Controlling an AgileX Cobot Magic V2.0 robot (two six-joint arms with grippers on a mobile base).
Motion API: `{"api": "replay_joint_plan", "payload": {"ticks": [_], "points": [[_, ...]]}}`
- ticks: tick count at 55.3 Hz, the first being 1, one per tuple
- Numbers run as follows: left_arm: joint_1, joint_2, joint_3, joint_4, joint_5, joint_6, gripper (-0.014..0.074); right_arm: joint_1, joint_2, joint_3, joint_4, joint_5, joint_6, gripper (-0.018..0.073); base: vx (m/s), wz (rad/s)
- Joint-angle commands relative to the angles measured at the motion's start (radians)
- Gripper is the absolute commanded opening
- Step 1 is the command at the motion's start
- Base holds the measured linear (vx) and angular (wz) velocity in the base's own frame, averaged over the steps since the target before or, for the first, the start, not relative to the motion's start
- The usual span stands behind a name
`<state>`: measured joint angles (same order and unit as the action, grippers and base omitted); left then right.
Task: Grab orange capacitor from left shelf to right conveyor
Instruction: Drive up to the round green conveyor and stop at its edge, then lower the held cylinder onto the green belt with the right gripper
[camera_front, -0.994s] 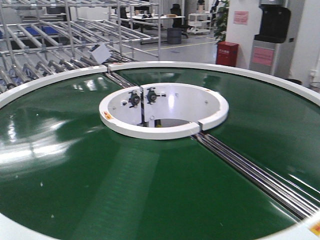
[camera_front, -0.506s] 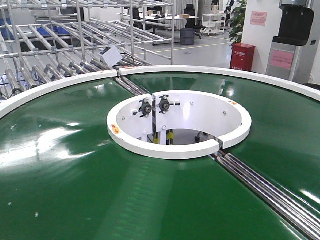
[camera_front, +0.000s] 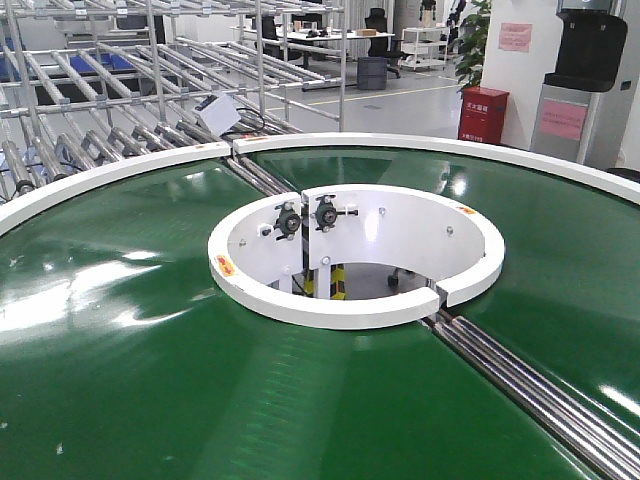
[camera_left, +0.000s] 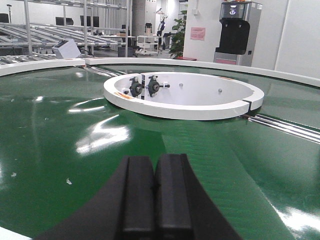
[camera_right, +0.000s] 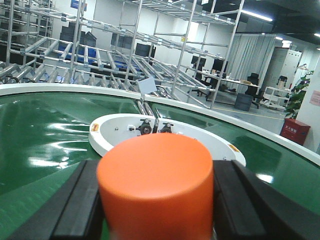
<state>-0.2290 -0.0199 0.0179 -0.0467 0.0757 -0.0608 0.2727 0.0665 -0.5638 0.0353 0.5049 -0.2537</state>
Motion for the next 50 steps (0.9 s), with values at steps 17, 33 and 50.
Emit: {"api": "replay_joint_plan", "payload": {"ticks": [17,33,50], "points": [[-0.008,-0.004,-0.03,-0.005,-0.081,-0.006,-0.0006,-0.002,0.028,-0.019,0.014,-0.255,0.01,-0.0008,0.0,0.0],[-0.008,-0.004,-0.03,-0.005,-0.081,-0.006,-0.0006,-0.002,0.547,0.112,0.057,-0.876,0.13,-0.0007,0.0,0.0],[-0.008,-0.004,-0.03,-0.005,-0.081,-0.006,-0.0006,-0.001,1.236,0.086,-0.007,-1.426,0.133,-0.0007,0.0,0.0]]}}
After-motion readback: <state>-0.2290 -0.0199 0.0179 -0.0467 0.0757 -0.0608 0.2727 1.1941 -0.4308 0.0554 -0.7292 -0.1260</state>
